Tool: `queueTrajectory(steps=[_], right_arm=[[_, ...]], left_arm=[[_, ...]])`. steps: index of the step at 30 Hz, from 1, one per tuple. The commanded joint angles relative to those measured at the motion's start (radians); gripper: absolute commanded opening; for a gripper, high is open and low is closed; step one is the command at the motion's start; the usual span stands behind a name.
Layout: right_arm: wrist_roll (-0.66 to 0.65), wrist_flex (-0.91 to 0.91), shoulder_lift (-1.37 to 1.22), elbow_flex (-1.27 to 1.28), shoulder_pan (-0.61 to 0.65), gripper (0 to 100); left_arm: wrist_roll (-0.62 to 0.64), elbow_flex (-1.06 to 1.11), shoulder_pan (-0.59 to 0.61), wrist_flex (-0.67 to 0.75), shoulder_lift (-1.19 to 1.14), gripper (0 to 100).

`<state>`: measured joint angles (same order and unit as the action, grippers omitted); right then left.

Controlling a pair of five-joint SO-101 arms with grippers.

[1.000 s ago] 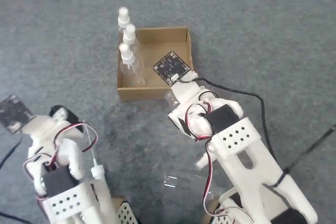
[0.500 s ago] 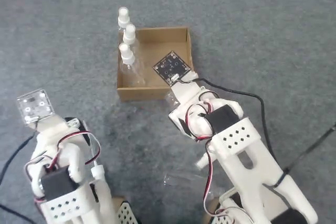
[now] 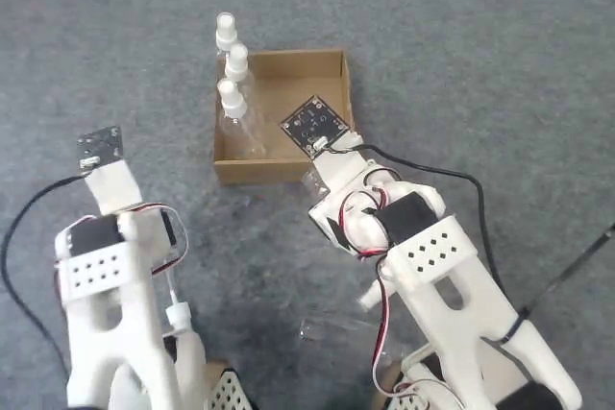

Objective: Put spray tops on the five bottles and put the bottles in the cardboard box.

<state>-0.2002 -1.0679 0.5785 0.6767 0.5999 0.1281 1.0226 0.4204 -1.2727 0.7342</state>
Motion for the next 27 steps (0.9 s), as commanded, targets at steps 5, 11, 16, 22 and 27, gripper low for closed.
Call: queueTrajectory(steps=[5,11,16,22,27], right_arm=[[0.009,0.024,0.042,-0.009,-0.012,4.8],[0.009,0.024,0.042,-0.009,-0.012,4.8],[0.008,0.022,0.042,-0.009,-0.012,4.8],[0.003,0.019,0.042,-0.009,-0.012,4.8],[0.002,0.019,0.042,-0.009,-0.012,4.8]], left_arm=[[0.011,-0.05,0.002,0.008,-0.104,2],[0.017,-0.027,0.023,-0.011,-0.189,17],[0.017,-0.045,0.04,-0.009,-0.278,24],[0.017,-0.044,0.04,0.057,-0.404,17],[0.018,-0.093,0.035,0.066,-0.555,10]])
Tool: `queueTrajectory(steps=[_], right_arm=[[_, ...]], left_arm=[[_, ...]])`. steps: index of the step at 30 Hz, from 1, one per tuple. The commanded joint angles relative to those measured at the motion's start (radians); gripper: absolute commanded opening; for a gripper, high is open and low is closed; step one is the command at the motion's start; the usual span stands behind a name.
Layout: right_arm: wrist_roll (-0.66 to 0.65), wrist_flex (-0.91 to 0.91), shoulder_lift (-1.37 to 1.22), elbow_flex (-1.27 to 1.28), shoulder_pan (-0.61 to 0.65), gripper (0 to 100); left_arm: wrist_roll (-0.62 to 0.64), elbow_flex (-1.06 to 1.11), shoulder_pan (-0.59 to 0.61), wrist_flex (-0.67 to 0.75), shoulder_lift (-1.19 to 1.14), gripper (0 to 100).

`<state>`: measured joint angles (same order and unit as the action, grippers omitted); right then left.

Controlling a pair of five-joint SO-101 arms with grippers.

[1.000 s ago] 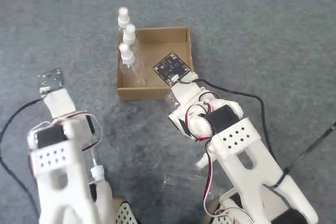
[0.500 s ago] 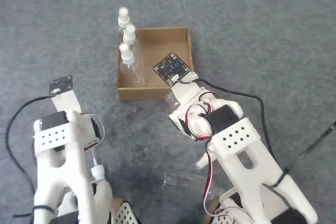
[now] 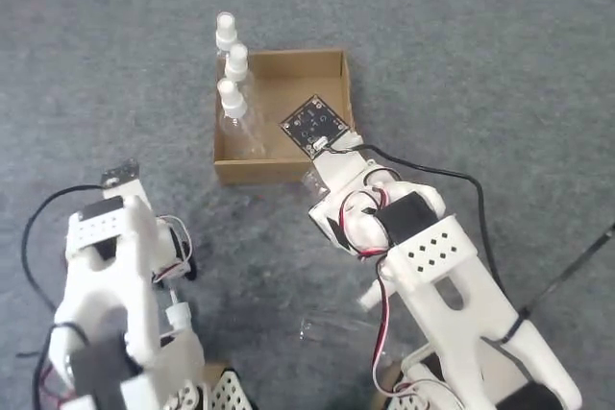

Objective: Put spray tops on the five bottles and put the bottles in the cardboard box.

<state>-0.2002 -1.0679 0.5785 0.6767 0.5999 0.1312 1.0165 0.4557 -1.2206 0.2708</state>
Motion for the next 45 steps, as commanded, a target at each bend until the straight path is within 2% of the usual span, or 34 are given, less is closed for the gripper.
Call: queueTrajectory(steps=[1,4,11,25,33,39,45], right_arm=[[0.002,0.019,0.042,-0.009,-0.012,4.8],[0.002,0.018,0.042,-0.009,-0.012,4.8],[0.002,0.018,0.042,-0.009,-0.012,4.8],[0.002,0.016,0.042,-0.009,-0.012,4.8],[0.002,0.016,0.042,-0.009,-0.012,4.8],[0.002,0.016,0.042,-0.009,-0.012,4.8],[0.002,0.015,0.042,-0.009,-0.012,4.8]], left_arm=[[0.015,-0.101,-0.002,0.012,-0.117,8],[0.015,-0.147,-0.003,-0.011,-0.169,0],[0.023,-0.193,0.003,-0.041,-0.18,1],[0.295,-0.377,0.009,-0.089,-0.181,1],[0.433,-0.478,0.21,-0.084,-0.19,1],[0.442,-0.472,0.284,-0.084,-0.192,1],[0.443,-0.467,0.419,-0.035,-0.192,1]])
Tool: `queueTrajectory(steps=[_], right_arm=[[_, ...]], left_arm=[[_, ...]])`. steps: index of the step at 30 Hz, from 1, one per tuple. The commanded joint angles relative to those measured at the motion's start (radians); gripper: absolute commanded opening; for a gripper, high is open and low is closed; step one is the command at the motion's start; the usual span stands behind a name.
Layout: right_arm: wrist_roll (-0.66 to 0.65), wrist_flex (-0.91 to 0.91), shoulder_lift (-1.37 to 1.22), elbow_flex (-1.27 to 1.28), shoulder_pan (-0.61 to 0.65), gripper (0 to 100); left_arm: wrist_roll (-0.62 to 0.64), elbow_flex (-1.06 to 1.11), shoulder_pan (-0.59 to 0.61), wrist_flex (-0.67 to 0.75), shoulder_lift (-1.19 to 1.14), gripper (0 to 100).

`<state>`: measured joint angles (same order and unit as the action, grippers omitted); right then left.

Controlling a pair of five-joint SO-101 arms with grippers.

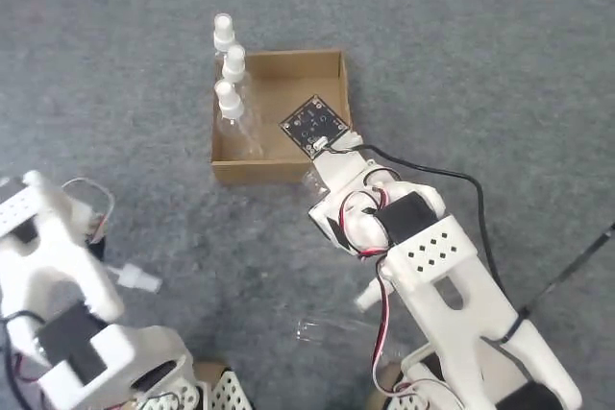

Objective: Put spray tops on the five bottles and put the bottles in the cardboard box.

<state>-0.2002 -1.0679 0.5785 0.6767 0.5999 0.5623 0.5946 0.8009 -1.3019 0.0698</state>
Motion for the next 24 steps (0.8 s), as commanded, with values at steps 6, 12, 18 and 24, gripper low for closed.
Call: queueTrajectory(steps=[6,12,18,24], right_arm=[[0.002,0.015,0.042,-0.009,-0.012,4.8],[0.002,0.015,0.042,-0.009,-0.012,4.8],[0.002,0.015,0.042,-0.008,-0.012,4.8],[0.002,0.015,0.042,-0.008,-0.012,4.8]], left_arm=[[0.011,-0.019,0.176,0.074,0.009,2],[0.011,-0.025,0.204,0.066,0.015,2],[0.021,-0.025,0.216,0.066,0.018,22],[0.063,-0.039,0.207,0.017,0.02,36]])
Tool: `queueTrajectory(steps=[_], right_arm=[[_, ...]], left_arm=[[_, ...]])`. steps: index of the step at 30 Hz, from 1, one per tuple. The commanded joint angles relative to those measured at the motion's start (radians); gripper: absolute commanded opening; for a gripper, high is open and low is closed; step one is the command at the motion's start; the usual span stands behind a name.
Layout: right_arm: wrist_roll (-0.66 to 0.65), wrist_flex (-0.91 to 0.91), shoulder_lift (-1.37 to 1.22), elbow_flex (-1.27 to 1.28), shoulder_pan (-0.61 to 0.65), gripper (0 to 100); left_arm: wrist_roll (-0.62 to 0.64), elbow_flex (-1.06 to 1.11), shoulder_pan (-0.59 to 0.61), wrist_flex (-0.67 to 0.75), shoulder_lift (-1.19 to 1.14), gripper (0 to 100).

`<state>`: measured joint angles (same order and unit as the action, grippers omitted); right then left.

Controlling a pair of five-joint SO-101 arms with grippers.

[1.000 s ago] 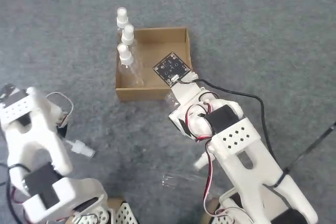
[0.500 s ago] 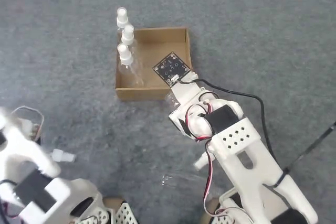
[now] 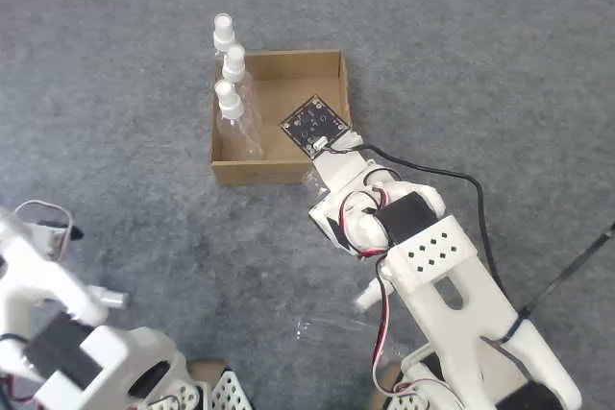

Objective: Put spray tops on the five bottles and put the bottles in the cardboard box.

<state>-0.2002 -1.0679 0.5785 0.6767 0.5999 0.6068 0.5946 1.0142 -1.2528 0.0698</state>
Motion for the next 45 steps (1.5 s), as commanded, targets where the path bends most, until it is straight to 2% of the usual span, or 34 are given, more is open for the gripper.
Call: queueTrajectory(steps=[1,4,12,21,29,39,45], right_arm=[[0.002,0.015,0.042,-0.008,-0.012,4.8],[0.002,0.015,0.042,-0.008,-0.012,4.8],[0.0,0.015,0.042,-0.008,-0.012,4.8],[0.0,0.015,0.042,-0.008,-0.012,4.8],[0.0,0.022,0.045,0.005,-0.012,4.8],[0.0,0.022,0.044,0.006,-0.012,4.8],[0.0,0.022,0.044,0.006,-0.012,4.8]], left_arm=[[0.018,-0.05,-0.006,-0.038,0.02,35],[0.008,-0.091,-0.006,-0.077,0.02,32],[-0.163,-0.242,-0.002,-0.269,0.02,21],[-0.299,-0.306,-0.005,-0.351,0.02,1],[-0.397,-0.328,-0.005,-0.43,0.021,1],[-0.437,-0.335,-0.003,-0.499,0.026,1],[-0.448,-0.295,-0.006,-0.497,0.175,1]])
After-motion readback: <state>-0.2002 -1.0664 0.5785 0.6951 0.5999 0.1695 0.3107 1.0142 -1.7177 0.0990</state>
